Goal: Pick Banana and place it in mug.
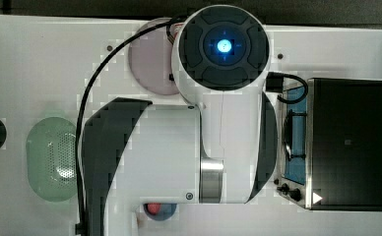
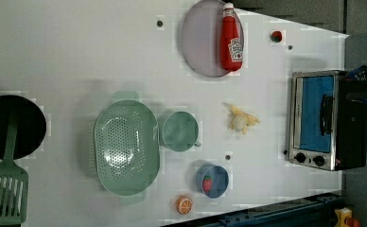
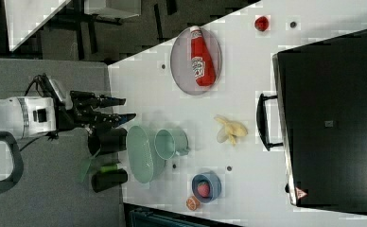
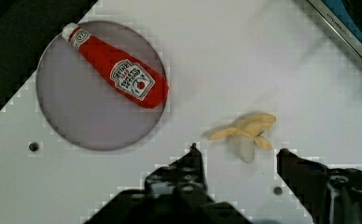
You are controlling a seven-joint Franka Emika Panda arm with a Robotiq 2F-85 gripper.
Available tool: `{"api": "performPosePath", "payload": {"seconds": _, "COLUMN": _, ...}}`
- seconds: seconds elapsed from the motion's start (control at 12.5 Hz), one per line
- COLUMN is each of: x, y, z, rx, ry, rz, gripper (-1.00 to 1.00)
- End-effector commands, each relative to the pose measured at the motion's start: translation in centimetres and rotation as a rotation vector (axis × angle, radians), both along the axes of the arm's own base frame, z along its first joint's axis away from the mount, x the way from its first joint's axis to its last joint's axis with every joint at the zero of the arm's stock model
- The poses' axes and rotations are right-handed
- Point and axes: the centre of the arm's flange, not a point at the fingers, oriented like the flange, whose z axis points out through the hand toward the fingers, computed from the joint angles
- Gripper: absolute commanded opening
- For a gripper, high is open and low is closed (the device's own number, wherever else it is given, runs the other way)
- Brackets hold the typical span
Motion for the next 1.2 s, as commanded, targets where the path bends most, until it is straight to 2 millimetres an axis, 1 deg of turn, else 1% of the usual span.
{"api": "performPosePath", "payload": {"seconds": 0.08, "x": -10.0, "y": -3.9, "z": 6.9, "rx": 0.025, "ry": 0.000, "rz": -0.011, "gripper": 0.54}}
{"api": "performPosePath", "payload": {"seconds": 0.16, "x": -9.9, "y": -3.9, "z": 6.5, "rx": 0.026, "ry": 0.011, "rz": -0.011, "gripper": 0.83}}
{"api": "performPosePath", "payload": {"seconds": 0.24, "x": -9.8, "y": -3.9, "z": 5.5, "rx": 0.027, "ry": 0.029, "rz": -0.010, "gripper": 1.00}}
{"api": "performPosePath", "payload": {"seconds": 0.4, "x": -9.3, "y": -3.6, "z": 2.4, "rx": 0.029, "ry": 0.089, "rz": 0.000, "gripper": 1.00}}
{"api": "performPosePath", "payload": {"seconds": 0.64, "x": -7.8, "y": -2.9, "z": -3.9, "rx": 0.025, "ry": 0.119, "rz": 0.018, "gripper": 1.00}}
{"api": "performPosePath", "payload": {"seconds": 0.8, "x": -7.0, "y": -2.4, "z": -8.5, "rx": 0.022, "ry": 0.107, "rz": 0.046, "gripper": 1.00}}
{"api": "performPosePath", "payload": {"seconds": 1.04, "x": -6.5, "y": -1.6, "z": -15.5, "rx": 0.016, "ry": 0.070, "rz": 0.083, "gripper": 1.00}}
{"api": "performPosePath", "payload": {"seconds": 1.12, "x": -6.7, "y": -1.5, "z": -19.7, "rx": 0.015, "ry": 0.066, "rz": 0.086, "gripper": 1.00}}
{"api": "performPosePath", "payload": {"seconds": 1.2, "x": -7.0, "y": -1.4, "z": -22.0, "rx": 0.015, "ry": 0.074, "rz": 0.091, "gripper": 1.00}}
